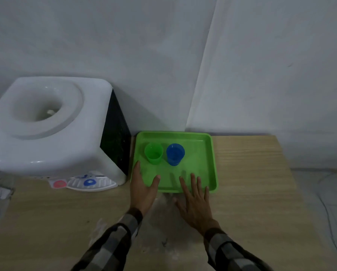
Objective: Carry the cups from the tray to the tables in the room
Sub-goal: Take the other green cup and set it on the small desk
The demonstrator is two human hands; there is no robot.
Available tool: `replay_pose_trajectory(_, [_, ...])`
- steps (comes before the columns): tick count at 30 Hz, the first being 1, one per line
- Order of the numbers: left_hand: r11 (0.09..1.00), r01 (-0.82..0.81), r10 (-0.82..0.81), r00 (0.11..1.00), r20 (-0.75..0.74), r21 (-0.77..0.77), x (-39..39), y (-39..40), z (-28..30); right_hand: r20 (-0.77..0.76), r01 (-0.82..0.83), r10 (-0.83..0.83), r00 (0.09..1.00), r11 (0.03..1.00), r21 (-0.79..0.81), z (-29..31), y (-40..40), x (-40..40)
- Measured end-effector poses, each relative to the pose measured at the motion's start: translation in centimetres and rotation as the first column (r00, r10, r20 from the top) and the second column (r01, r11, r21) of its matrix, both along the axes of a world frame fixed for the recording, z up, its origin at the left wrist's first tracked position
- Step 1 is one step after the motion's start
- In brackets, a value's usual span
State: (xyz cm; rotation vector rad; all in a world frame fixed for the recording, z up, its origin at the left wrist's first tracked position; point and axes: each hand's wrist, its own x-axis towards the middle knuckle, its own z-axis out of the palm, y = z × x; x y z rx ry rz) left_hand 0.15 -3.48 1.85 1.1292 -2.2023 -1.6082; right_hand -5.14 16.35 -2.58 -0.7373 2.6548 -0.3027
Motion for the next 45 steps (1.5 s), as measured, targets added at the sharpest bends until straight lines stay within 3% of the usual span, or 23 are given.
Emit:
replay_pose_trajectory(4, [1.000, -0.021, 0.020, 1.000, 0.024, 0.007, -4.2, -1.5, -1.7, -0.035, 0.010, -0.008, 0.999, 0.999, 0.051, -0.5, -0.6, -1.3])
replay_pose_trajectory(11, [0.983, -0.072, 0.069, 0.997, 0.025, 0.166, -8.6, -2.7, -4.0, -0.054, 0.009, -0.005, 0.999, 0.996, 0.084, -1.0, -2.2, -2.9])
replay_pose_trajectory(24, [0.982, -0.147, 0.150, 0.989, -0.017, 0.120, -8.2, -3.0, -5.1, -0.020, 0.029, -0.027, 0.999, 0.994, 0.105, -3.3, -2.6, -2.4])
replay_pose_trajectory(38, [0.998, 0.065, -0.061, 0.977, -0.202, 0.014, -2.0, 1.9, 3.3, 0.113, 0.006, -0.009, 0.994, 0.999, 0.032, -0.3, -1.3, -3.4])
replay_pose_trajectory(45, [0.973, 0.229, -0.224, 0.927, -0.301, -0.020, 0.0, 7.4, 8.8, 0.002, 0.083, -0.084, 0.997, 0.994, -0.075, 6.5, 4.9, -2.0])
